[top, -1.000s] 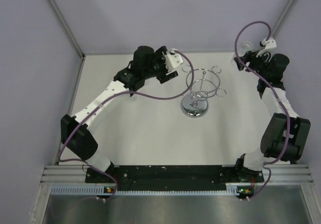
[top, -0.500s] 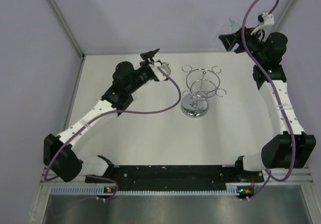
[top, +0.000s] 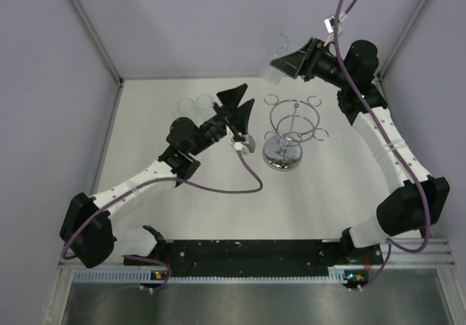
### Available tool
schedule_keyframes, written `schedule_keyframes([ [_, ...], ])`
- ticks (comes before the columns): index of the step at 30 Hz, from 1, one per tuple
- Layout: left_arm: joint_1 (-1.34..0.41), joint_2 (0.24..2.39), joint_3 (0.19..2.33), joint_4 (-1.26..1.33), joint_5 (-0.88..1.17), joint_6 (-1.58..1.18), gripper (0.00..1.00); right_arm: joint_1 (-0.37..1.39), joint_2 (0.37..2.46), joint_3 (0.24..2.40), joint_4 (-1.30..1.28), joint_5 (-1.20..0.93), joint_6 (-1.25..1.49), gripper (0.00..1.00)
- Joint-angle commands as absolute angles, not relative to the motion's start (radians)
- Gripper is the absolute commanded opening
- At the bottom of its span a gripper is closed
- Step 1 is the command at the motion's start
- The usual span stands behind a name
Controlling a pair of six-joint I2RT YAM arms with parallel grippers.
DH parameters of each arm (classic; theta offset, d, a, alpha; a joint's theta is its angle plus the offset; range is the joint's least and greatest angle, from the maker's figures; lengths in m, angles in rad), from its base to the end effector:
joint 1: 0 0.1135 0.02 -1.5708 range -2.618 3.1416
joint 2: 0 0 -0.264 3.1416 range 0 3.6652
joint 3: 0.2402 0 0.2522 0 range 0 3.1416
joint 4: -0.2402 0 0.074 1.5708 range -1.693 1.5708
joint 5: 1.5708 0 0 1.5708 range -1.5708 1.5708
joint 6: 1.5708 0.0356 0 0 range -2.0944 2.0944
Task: Take the wine glass off the wine glass rack
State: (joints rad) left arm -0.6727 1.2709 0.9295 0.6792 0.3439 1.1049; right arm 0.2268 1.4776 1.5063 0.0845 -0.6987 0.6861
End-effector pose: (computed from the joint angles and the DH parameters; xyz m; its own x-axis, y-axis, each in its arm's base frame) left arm 0.2227 -0.1928 0.3759 0.8628 0.3880 -0.3240 0.1437 0.4262 0.8931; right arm 0.3253 0.0986 0.4548 -0.4184 0.4013 -0.8148 -0.6848 0.4500 0.5733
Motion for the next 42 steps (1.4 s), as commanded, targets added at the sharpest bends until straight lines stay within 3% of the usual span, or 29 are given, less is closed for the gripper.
schedule_keyframes([
  [1, -0.701, 1.279, 0.897, 0.911, 0.358, 1.339, 0.58, 0.267, 1.468, 1.545, 0.184, -0.719, 0.805, 0.0],
  [12, -0.718, 1.35, 0.928, 0.905, 0.318, 1.537, 0.51, 0.318, 1.399, 1.439, 0.227, -0.762, 0.868, 0.0],
  [24, -0.718, 1.437, 0.983, 0.988, 0.278, 1.577, 0.44, 0.325, 1.416, 1.44, 0.241, -0.845, 0.9, 0.0],
  [27, -0.719, 1.447, 0.992, 0.996, 0.282, 1.575, 0.33, 0.327, 1.436, 1.451, 0.235, -0.85, 0.908, 0.0],
  [30, -0.718, 1.453, 1.003, 0.999, 0.288, 1.574, 0.09, 0.33, 1.45, 1.456, 0.23, -0.847, 0.913, 0.02],
  [31, -0.718, 1.457, 1.009, 1.0, 0.285, 1.568, 0.02, 0.33, 1.451, 1.456, 0.227, -0.844, 0.911, 0.17],
  [33, -0.718, 1.468, 1.025, 1.003, 0.261, 1.549, 0.0, 0.33, 1.454, 1.457, 0.218, -0.833, 0.905, 0.51],
  [38, -0.715, 1.486, 1.083, 0.991, 0.189, 1.499, 0.0, 0.324, 1.445, 1.453, 0.193, -0.822, 0.852, 0.99],
  [42, -0.698, 1.499, 1.141, 0.94, 0.114, 1.456, 0.0, 0.31, 1.411, 1.439, 0.144, -0.793, 0.792, 0.99],
])
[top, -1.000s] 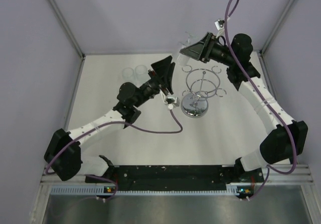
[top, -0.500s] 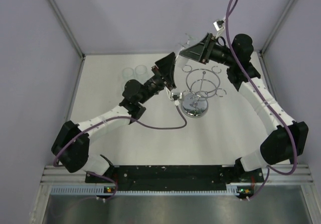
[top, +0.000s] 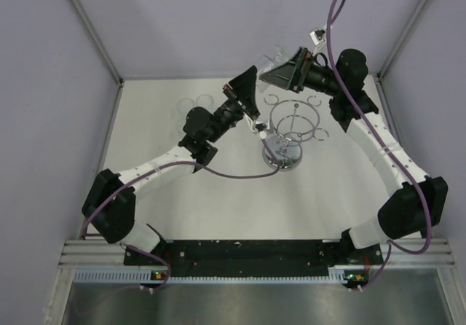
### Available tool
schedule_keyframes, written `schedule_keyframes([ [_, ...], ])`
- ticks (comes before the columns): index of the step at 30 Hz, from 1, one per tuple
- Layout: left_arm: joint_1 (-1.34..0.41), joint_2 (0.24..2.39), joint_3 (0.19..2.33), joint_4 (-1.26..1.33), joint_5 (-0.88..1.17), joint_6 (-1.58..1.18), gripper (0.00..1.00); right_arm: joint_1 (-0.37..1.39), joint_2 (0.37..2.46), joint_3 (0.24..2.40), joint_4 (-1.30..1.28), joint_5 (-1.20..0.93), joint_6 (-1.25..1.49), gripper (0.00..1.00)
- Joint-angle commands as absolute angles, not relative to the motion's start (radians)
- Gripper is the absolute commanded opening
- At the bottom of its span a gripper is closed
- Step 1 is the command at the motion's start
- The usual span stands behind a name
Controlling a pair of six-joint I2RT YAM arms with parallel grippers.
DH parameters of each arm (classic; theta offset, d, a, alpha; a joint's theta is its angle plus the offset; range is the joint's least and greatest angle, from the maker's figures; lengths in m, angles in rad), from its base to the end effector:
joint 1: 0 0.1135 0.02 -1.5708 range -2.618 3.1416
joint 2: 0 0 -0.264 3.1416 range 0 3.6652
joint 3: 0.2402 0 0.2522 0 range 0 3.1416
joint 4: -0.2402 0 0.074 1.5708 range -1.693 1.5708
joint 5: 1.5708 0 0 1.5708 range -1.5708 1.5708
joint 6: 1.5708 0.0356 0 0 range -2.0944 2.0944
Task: Take the wine glass off the wine glass rack
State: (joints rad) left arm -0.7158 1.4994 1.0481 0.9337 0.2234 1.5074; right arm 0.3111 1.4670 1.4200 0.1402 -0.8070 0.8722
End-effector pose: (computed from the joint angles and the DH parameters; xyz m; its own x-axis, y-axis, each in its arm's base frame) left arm 0.2545 -0.2317 0.3744 0.8086 0.5865 0.0465 -0.2994 0.3423 0.8906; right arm 0.3142 0.1280 0.4337 -0.6293 0.3540 -0.6918 -0.6443 0.2601 0.7192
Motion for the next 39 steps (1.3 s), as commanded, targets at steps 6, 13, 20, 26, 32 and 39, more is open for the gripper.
schedule_keyframes([
  [6, -0.675, 1.444, 1.184, 0.783, 0.009, 1.408, 0.0, 0.279, 1.341, 1.411, 0.097, -0.776, 0.68, 0.99],
  [13, -0.611, 1.31, 1.291, 0.204, -0.09, 1.249, 0.0, 0.235, 1.266, 1.414, -0.03, -0.622, 0.425, 0.99],
  [20, -0.542, 1.298, 1.42, -0.242, -0.126, 1.082, 0.0, 0.19, 1.215, 1.408, -0.107, -0.384, 0.233, 0.99],
  [26, -0.528, 1.322, 1.524, -0.535, -0.052, 1.005, 0.0, 0.184, 1.184, 1.362, -0.173, -0.344, 0.143, 0.99],
  [32, -0.522, 1.362, 1.62, -0.802, 0.115, 1.074, 0.0, 0.186, 1.157, 1.322, -0.163, -0.373, 0.058, 0.99],
  [39, -0.509, 1.495, 1.759, -1.097, 0.21, 1.167, 0.0, 0.179, 1.068, 1.227, -0.121, -0.509, 0.008, 0.99],
])
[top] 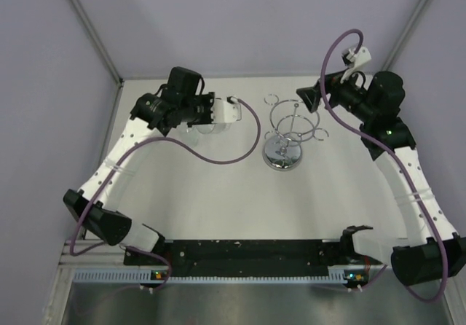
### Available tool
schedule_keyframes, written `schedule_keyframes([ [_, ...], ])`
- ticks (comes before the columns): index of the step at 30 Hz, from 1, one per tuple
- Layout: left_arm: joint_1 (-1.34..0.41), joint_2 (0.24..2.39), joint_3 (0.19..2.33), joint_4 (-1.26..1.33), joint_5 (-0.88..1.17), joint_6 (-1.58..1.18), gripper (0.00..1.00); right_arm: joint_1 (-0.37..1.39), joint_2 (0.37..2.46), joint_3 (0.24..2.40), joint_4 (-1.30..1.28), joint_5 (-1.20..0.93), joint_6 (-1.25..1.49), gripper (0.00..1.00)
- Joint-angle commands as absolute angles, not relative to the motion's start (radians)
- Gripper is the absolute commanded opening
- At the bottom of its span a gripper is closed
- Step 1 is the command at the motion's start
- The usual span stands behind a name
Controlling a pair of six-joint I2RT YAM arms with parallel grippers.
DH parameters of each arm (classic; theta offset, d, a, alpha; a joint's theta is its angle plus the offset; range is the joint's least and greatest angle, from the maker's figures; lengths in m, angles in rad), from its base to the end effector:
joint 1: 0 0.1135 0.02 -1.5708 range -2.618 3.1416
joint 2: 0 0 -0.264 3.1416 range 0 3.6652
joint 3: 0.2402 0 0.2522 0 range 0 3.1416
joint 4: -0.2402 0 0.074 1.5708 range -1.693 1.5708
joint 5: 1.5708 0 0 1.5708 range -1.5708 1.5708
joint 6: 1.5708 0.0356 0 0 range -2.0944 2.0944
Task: Take the wine glass off the wine glass rack
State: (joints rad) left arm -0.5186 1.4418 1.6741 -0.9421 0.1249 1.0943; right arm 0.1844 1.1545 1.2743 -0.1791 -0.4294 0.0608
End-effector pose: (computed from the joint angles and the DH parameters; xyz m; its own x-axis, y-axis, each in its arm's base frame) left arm 0.2527 -0.1493 0.4188 0.2504 0.8723 -0.4200 0.7662 0.0867 0.6368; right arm 0.2484 0.0614 0.4375 -0.0931 0.0388 -0.9949 -0.5706 0.8168 0.0853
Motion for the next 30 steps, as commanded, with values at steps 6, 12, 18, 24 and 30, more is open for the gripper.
schedule_keyframes([
  [6, -0.453, 1.644, 1.85, -1.156, 0.178, 1.239, 0.0, 0.175, 1.02, 1.169, -0.112, -0.451, -0.023, 0.99],
  [12, -0.391, 1.798, 1.989, -1.241, 0.184, 1.304, 0.0, 0.169, 0.983, 1.131, -0.113, -0.514, -0.047, 0.99],
  [18, -0.388, 1.867, 1.996, -1.241, 0.181, 1.335, 0.0, 0.166, 0.986, 1.12, -0.112, -0.586, -0.063, 0.99],
  [24, -0.387, 1.916, 1.99, -1.201, 0.16, 1.359, 0.0, 0.166, 1.014, 1.126, -0.115, -0.563, -0.066, 0.99],
  [30, -0.388, 1.963, 1.987, -1.181, 0.137, 1.402, 0.0, 0.166, 1.032, 1.135, -0.113, -0.563, -0.063, 0.99],
])
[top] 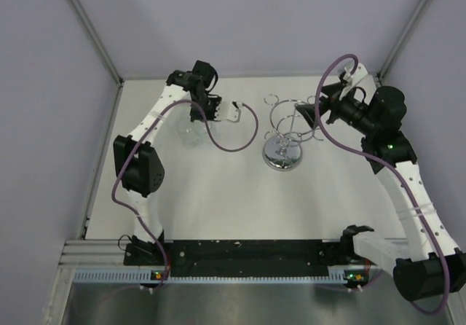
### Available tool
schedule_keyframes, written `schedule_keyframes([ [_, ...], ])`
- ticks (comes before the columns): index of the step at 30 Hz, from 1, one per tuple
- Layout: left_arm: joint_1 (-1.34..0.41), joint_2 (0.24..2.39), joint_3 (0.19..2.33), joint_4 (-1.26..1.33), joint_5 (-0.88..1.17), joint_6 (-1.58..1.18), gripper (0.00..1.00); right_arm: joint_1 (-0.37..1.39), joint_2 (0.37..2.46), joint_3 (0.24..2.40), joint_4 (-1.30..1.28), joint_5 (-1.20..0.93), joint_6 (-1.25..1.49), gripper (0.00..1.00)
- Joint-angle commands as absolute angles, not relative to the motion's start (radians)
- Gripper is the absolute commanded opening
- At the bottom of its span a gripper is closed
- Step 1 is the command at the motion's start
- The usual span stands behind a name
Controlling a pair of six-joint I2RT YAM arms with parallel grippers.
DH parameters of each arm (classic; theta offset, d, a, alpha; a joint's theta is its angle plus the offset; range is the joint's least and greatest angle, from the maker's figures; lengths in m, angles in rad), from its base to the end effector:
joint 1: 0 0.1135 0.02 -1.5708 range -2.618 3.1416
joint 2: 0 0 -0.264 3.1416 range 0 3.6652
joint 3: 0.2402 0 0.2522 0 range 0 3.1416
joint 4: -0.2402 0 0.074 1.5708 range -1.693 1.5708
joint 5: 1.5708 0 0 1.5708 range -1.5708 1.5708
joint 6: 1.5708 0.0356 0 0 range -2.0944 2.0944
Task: Take the wine glass off the wine glass rack
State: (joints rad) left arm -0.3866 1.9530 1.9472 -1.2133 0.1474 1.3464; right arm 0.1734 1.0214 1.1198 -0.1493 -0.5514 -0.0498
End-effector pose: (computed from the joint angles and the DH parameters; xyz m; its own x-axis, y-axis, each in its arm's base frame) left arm 0.3698 -0.1562 0.3145 0.2158 0.9533 -0.2111 0.9411 -0.1455 0.3052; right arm 0.2176 0.0571 0.4171 -0.0171 -0.0460 -0.9988 -0.6640 0.7474 -0.0231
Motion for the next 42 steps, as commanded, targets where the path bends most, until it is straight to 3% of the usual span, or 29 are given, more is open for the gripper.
schedule_keyframes([
  [1, -0.388, 1.971, 1.982, -1.175, 0.127, 1.408, 0.0, 0.167, 1.032, 1.137, -0.112, -0.56, -0.064, 0.99],
  [30, -0.37, 2.071, 1.947, -1.155, 0.113, 1.48, 0.0, 0.166, 1.115, 1.181, -0.129, -0.569, -0.068, 0.99],
  [37, -0.37, 2.068, 1.954, -1.172, 0.121, 1.479, 0.34, 0.166, 1.134, 1.203, -0.15, -0.577, -0.077, 0.99],
  [42, -0.371, 2.056, 1.96, -1.158, 0.14, 1.457, 0.41, 0.166, 1.146, 1.223, -0.169, -0.578, -0.09, 0.99],
])
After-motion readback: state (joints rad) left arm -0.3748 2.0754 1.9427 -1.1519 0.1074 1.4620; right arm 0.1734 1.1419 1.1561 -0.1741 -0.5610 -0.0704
